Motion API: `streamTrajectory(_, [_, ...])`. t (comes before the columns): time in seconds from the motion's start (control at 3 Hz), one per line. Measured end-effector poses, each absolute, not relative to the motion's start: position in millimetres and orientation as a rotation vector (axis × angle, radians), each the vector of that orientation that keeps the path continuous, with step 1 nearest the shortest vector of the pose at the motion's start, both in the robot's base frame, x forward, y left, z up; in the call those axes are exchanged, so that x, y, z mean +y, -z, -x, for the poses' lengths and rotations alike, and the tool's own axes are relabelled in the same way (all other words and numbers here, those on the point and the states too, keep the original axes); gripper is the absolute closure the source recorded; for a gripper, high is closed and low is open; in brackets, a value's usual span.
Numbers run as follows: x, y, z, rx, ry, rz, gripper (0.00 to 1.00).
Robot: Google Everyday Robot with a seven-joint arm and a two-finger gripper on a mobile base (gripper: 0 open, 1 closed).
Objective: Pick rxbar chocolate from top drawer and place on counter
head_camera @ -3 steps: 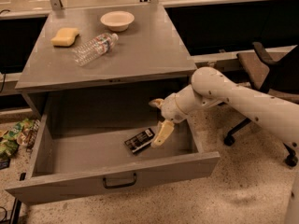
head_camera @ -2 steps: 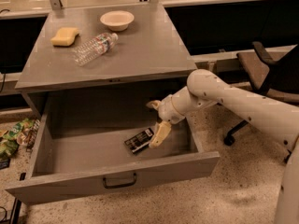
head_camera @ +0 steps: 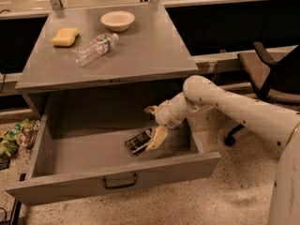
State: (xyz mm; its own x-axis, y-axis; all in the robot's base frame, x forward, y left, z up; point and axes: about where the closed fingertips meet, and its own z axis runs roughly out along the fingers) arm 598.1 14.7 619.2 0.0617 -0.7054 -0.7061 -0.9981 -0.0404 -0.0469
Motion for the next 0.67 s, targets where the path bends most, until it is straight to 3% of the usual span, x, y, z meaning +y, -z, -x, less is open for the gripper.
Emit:
streamTrajectory(0.33, [19.3,-610.1,-596.3,1.674,-0.682,1.815,0.0])
streamTrajectory(0.67, [19.7,-603.3,-594.0,1.664,-0.682,1.805,0.16])
